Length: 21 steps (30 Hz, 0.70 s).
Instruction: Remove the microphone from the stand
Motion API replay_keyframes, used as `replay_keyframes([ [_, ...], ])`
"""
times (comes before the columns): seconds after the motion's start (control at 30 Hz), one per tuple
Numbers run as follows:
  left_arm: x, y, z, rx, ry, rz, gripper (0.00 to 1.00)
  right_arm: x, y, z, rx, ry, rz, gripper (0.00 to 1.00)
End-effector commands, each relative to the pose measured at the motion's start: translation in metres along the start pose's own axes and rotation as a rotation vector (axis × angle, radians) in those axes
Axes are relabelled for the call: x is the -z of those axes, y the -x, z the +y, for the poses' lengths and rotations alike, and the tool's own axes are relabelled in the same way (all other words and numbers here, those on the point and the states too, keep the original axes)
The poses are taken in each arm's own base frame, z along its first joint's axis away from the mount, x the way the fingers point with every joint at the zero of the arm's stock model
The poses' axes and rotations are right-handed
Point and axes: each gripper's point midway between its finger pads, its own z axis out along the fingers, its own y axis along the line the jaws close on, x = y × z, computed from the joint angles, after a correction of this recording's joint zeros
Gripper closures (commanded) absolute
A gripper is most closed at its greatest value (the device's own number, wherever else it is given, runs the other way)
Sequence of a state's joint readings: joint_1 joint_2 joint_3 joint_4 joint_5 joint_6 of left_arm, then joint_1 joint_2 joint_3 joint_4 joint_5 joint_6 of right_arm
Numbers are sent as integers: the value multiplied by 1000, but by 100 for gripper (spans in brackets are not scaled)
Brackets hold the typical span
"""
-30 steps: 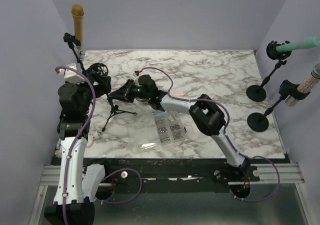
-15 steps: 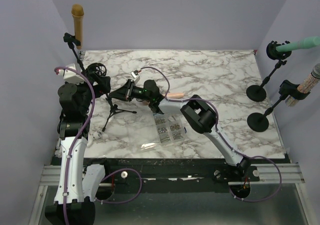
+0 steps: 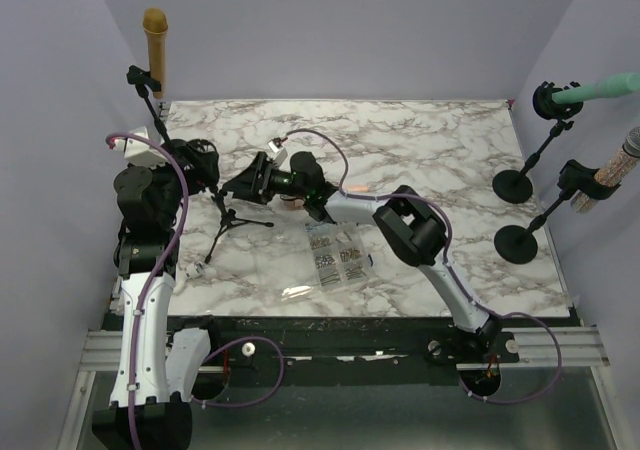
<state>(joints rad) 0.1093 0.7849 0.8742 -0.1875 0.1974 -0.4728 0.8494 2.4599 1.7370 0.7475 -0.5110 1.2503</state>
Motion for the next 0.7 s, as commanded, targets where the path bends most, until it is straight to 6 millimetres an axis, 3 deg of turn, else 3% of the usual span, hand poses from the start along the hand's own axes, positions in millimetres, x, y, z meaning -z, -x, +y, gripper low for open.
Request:
replay_keyframes([
  [0.0,-3,-3,-2,3,-29,12,14,16,16,28,78,-39,-27,20],
  [0.07,-4,-4,-1,5,-26,16,15,22,20,38,43,-43,-42,16],
  [0.4,-8,-10,-2,5,-39,43,15,59,37,45,91,-215,-113,10],
  [0.67,-17,-25,5,-3,-7,95,15,120,49,72,280,-347,-147,7],
])
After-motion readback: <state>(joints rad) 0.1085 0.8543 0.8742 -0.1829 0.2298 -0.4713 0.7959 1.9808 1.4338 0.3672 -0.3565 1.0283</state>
